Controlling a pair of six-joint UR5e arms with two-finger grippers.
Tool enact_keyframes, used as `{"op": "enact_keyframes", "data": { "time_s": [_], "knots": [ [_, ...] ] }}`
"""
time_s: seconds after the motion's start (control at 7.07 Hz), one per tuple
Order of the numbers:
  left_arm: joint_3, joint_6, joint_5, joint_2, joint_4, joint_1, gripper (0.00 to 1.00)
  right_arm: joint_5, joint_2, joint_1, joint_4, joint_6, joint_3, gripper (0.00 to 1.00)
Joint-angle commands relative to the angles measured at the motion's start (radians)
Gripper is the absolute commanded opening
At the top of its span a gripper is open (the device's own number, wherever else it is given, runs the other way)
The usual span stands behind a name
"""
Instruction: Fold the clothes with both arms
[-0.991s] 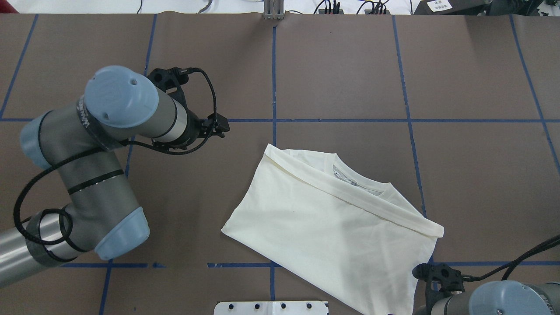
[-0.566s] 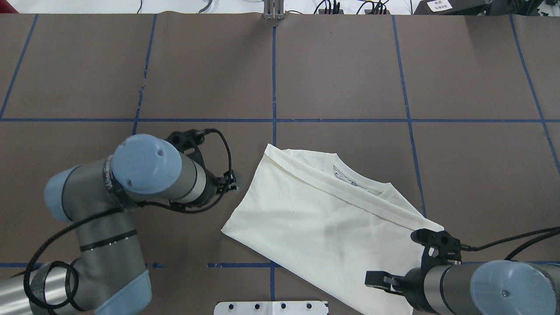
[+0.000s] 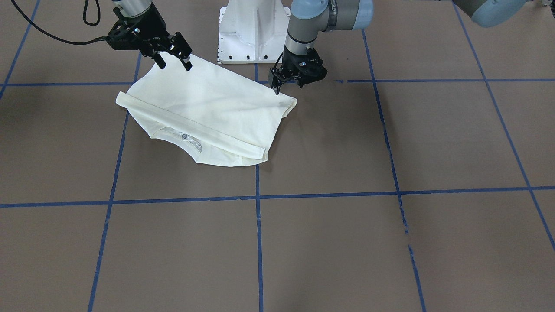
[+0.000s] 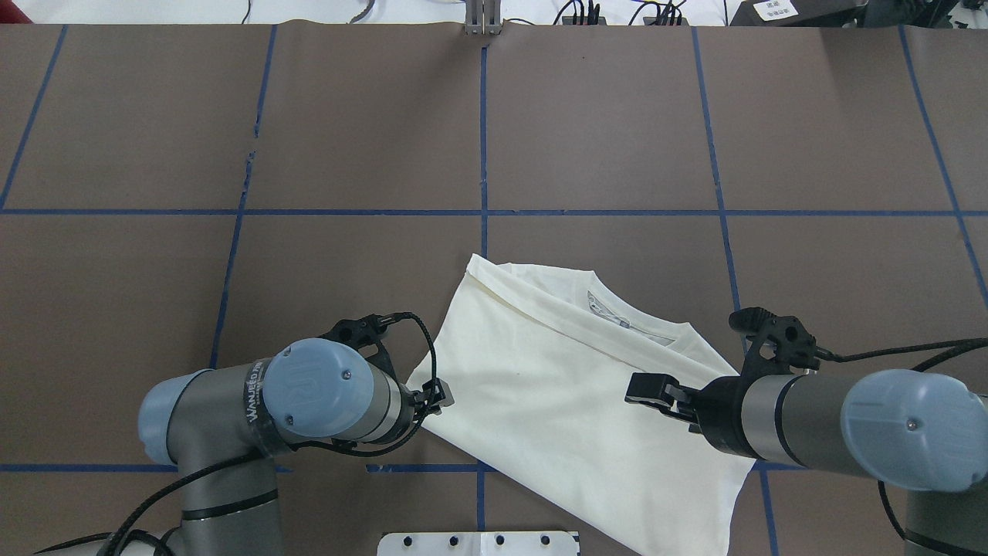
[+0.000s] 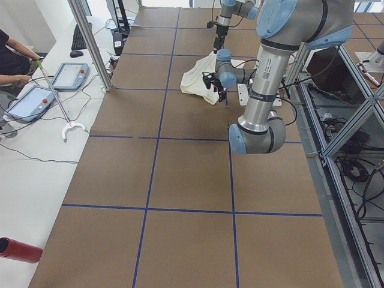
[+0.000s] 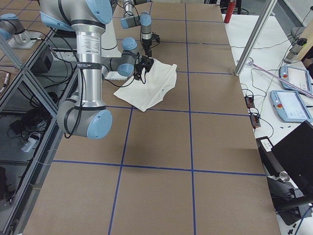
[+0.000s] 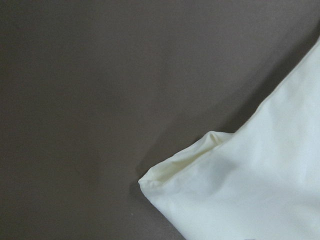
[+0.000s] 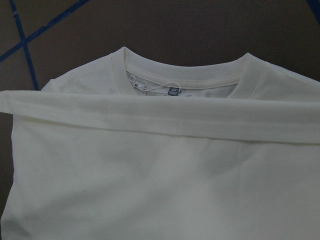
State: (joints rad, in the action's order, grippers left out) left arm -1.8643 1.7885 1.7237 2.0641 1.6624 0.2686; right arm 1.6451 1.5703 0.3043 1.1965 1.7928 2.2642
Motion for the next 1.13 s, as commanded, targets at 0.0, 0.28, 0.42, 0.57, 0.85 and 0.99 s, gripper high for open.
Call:
{"op": "enact_keyframes", "data": {
  "time_s": [0.0, 0.28, 0.42, 0.57, 0.85, 0.99],
  "knots": [
    [0.042, 0.002, -0.018, 0.01, 0.023, 0.003, 0.85, 0.001, -0.004, 0.01, 0.0, -0.02, 0.0, 1.0],
    [0.073, 0.0, -0.05, 0.02, 0.046, 0.006, 0.81, 0.001, -0.004, 0.012, 0.0, -0.02, 0.001, 1.0],
    [0.076, 0.0, -0.052, 0.021, 0.046, 0.014, 0.76, 0.001, -0.006, 0.012, 0.0, -0.02, 0.001, 1.0],
    [0.083, 0.003, -0.053, 0.021, 0.046, 0.015, 0.6, 0.001, -0.006, 0.012, 0.0, -0.02, 0.003, 1.0],
    [0.085, -0.001, -0.055, 0.019, 0.046, 0.015, 0.0, 0.002, -0.012, 0.012, 0.0, -0.02, 0.003, 1.0],
    [0.088, -0.001, -0.055, 0.019, 0.046, 0.018, 0.0, 0.002, -0.012, 0.013, 0.0, -0.02, 0.002, 1.0]
  ]
}}
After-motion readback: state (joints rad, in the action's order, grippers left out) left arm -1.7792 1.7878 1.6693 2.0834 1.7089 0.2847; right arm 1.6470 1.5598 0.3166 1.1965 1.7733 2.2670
